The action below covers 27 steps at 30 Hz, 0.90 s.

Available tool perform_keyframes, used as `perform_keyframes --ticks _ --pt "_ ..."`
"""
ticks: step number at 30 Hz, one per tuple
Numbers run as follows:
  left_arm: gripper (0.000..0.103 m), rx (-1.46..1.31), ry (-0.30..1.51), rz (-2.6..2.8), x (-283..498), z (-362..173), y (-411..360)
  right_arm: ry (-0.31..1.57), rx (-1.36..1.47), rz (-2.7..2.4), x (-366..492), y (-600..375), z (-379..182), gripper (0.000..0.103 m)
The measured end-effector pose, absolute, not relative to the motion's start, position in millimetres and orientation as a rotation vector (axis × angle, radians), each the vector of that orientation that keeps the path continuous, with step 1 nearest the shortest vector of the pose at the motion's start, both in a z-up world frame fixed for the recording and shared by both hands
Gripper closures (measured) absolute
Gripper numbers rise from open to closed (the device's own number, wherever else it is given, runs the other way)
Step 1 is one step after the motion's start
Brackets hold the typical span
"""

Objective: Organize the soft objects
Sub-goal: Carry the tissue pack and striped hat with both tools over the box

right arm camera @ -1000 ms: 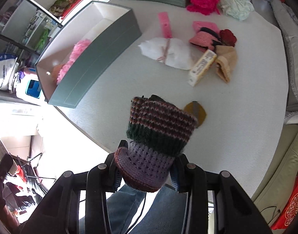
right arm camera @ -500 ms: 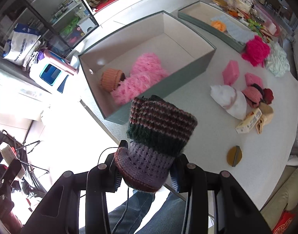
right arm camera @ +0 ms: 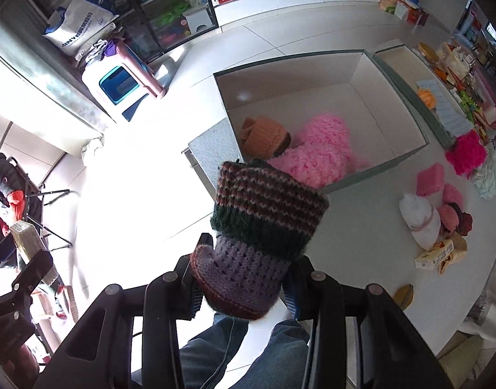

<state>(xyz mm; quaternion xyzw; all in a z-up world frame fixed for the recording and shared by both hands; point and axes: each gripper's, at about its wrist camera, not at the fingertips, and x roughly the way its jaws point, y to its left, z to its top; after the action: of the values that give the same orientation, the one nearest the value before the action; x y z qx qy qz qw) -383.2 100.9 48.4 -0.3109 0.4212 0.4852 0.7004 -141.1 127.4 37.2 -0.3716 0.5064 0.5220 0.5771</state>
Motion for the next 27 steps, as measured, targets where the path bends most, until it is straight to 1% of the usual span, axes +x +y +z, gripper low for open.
perform_keyframes --ticks 9,16,22,27 --pt "0.025 -0.721 0.930 1.118 -403.8 44.7 99.6 1.181 -0.908 1.245 -161.1 134.5 34.9 0.060" --pt "0.025 -0.713 0.958 1.121 -414.0 40.2 101.0 1.198 -0.905 1.247 -175.2 139.6 30.7 0.060" --pt "0.025 -0.739 0.965 1.124 -423.0 41.4 106.6 1.221 -0.843 1.220 -170.8 157.2 37.0 0.060" --pt "0.025 -0.734 0.949 1.138 -412.1 50.0 112.8 1.199 -0.842 1.221 -162.1 166.7 43.0 0.060"
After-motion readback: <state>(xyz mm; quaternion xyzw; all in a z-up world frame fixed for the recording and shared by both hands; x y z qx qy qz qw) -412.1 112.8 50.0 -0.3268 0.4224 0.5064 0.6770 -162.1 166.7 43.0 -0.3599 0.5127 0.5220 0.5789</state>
